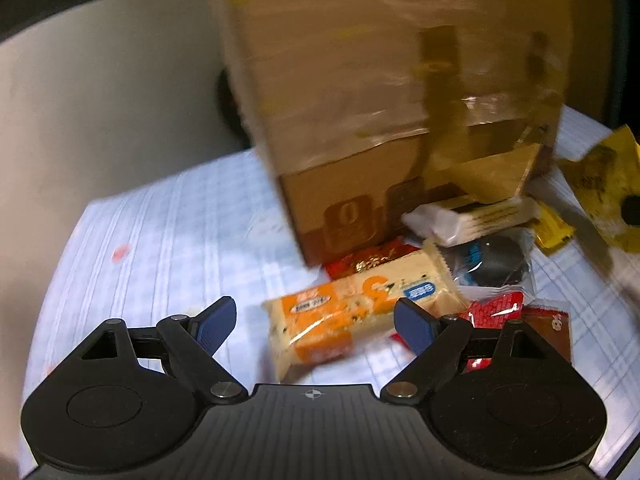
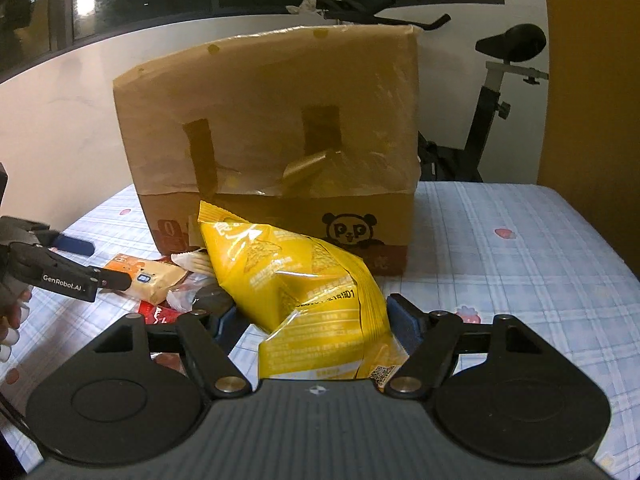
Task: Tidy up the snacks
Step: 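Grasp the orange-wrapped bar with the left gripper while the right gripper holds the yellow bag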
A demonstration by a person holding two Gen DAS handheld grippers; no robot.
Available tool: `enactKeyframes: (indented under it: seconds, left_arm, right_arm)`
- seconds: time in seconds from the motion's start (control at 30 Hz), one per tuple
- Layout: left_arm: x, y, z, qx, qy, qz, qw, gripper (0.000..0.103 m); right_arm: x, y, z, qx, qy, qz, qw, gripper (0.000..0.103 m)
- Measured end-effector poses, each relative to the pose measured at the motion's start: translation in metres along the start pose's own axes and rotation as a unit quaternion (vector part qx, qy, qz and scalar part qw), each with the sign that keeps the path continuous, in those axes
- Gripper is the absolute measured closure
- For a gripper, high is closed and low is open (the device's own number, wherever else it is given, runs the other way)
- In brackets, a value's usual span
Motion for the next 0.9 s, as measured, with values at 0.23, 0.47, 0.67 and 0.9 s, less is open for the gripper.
enactKeyframes:
  seconds: [0.23, 0.47, 0.67, 0.9]
  left_arm:
    - [0.012, 0.010, -0.014, 0.068, -0.005, 0.068, 0.9954, 0.015]
    - [0.025, 0.007, -0.018, 0.053, -0.025, 0.106, 0.9926, 0.014]
    - [0.019, -0.011, -0.002, -0.033, -0.034, 0.123, 0.9912, 0.016]
    - [0.005, -0.005, 0.018, -0.063, -0.048, 0.113, 0.9905, 0.016]
  right_arm:
    - [0.002, 0.001, 0.002, 0.003, -0.004, -0.002, 1.000, 0.027]
    - [0.002, 0.001, 0.001, 0.005, -0.002, -0.003, 1.000, 0.027]
    - [0.001, 0.003, 0.002, 0.009, -0.002, -0.002, 1.000, 0.027]
    - [0.001, 0.001, 0.001, 0.007, -0.002, -0.003, 1.000, 0.027]
Point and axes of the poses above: each gripper's, at about its wrist camera, not at the fingertips, and x roughly the way its jaws point, y to its right, z to its underside, the point moved 3 cm from there along x, roughly the way its jaws point, and after that the axes turned 8 degrees about z, right-handed, at the moved point
